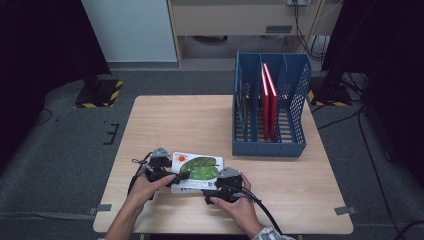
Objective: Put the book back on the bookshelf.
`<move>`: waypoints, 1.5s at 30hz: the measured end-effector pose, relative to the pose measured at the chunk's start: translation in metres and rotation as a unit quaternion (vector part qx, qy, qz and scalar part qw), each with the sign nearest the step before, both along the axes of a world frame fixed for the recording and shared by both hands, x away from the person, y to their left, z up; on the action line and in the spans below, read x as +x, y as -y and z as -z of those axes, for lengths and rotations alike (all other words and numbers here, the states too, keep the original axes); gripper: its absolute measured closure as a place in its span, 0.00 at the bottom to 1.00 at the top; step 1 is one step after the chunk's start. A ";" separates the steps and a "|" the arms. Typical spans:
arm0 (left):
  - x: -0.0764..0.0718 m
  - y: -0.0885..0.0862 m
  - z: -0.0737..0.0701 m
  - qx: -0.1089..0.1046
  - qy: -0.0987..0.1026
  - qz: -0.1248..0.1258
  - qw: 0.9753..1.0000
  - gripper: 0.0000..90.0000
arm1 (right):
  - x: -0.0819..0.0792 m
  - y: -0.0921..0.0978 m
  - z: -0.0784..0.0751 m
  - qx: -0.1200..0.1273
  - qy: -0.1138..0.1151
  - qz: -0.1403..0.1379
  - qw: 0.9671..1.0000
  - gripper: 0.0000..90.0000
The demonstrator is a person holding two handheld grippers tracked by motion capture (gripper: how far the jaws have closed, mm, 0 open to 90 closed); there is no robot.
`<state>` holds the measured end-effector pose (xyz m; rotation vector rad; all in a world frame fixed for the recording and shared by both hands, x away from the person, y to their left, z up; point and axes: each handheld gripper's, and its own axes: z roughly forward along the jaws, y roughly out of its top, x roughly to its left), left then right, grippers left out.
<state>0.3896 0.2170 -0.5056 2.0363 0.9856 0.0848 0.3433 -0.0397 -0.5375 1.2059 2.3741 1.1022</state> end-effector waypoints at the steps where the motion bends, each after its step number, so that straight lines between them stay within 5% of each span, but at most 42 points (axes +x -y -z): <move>1: 0.000 0.001 0.001 0.002 0.001 0.001 1.000 0.19 | 0.000 0.000 0.000 -0.002 0.002 -0.002 1.000 0.03; 9: 0.002 -0.003 0.007 -0.003 -0.003 0.003 1.000 0.21 | 0.000 0.000 0.000 -0.020 0.005 -0.017 1.000 0.04; 16: 0.002 -0.003 0.009 -0.003 -0.004 0.001 1.000 0.21 | 0.002 0.007 -0.005 -0.015 -0.018 -0.041 0.999 0.04; 23: 0.002 -0.003 0.010 0.000 -0.005 0.001 1.000 0.21 | 0.001 0.016 -0.016 0.009 -0.010 -0.068 0.998 0.08; 34: 0.002 -0.003 0.012 0.013 -0.011 0.002 1.000 0.22 | 0.025 0.025 -0.010 0.033 -0.015 -0.053 0.998 0.14; 45: 0.001 -0.004 0.012 0.022 -0.010 0.010 1.000 0.26 | 0.029 0.024 -0.006 0.044 -0.029 -0.063 0.997 0.11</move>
